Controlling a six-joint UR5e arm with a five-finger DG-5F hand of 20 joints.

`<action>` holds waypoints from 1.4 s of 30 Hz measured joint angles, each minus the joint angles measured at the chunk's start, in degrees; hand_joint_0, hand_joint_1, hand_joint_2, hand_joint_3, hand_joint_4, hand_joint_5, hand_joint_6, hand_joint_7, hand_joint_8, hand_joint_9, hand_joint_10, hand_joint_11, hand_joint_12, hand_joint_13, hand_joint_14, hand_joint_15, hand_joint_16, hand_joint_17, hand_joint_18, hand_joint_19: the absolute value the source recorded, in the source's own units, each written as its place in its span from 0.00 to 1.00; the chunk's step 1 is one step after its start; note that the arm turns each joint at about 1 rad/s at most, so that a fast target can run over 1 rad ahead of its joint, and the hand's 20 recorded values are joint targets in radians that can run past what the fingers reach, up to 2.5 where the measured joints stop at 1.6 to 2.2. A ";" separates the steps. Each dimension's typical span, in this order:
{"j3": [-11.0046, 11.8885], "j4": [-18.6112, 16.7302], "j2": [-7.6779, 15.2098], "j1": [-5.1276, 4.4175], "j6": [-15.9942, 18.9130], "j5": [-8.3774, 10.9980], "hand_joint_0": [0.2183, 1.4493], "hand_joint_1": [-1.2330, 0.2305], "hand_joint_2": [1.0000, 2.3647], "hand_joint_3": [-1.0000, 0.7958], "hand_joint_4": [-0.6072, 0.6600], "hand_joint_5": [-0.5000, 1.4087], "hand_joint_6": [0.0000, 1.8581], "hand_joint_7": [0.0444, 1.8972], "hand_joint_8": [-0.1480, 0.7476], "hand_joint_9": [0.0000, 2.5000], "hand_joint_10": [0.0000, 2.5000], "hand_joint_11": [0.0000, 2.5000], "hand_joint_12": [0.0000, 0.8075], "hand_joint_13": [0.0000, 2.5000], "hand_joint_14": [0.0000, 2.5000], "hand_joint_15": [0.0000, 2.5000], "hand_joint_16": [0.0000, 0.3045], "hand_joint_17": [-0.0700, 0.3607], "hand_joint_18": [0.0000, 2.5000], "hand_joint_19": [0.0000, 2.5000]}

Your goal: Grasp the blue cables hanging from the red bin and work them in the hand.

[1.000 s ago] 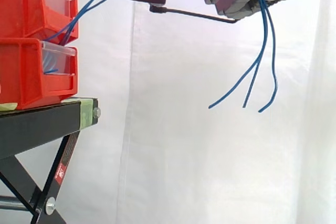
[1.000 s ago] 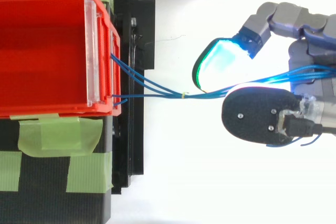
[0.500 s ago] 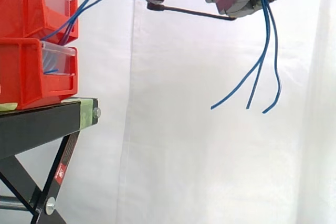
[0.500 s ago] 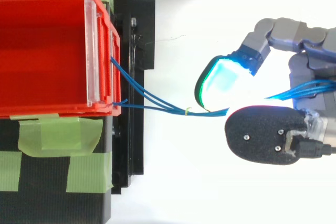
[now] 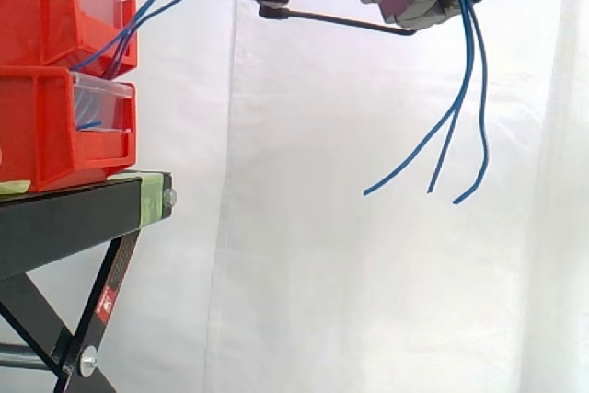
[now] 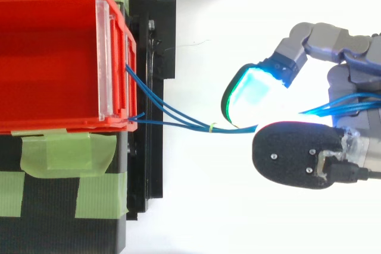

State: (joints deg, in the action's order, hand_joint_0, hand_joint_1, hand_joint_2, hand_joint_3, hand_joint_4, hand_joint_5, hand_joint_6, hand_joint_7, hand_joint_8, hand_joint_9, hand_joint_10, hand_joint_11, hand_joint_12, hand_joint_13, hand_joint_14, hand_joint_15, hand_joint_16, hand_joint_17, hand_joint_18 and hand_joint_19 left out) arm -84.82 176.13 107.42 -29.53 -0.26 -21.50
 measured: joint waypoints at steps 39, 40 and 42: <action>-0.05 -0.47 0.07 -1.58 -0.01 2.44 0.62 0.49 0.01 0.19 0.83 0.37 0.01 0.47 0.69 0.36 1.00 1.00 0.55 0.45 1.00 0.55 0.17 0.44 0.69 0.51; -0.06 -0.53 0.07 -1.61 -0.03 2.50 0.61 0.47 0.01 0.20 0.83 0.37 0.01 0.48 0.69 0.36 1.00 1.00 0.55 0.45 1.00 0.55 0.17 0.44 0.69 0.51; -0.06 -0.71 0.07 -1.72 -0.14 2.70 0.62 0.45 0.01 0.21 0.83 0.38 0.01 0.51 0.69 0.36 1.00 1.00 0.55 0.44 1.00 0.55 0.17 0.44 0.69 0.51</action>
State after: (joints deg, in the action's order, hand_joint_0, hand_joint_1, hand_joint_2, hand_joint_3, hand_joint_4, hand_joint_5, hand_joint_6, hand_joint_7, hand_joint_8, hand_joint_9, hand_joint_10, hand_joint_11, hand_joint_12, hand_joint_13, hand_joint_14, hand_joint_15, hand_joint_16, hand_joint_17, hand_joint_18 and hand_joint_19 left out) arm -84.88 175.42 107.49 -31.26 -0.40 -18.80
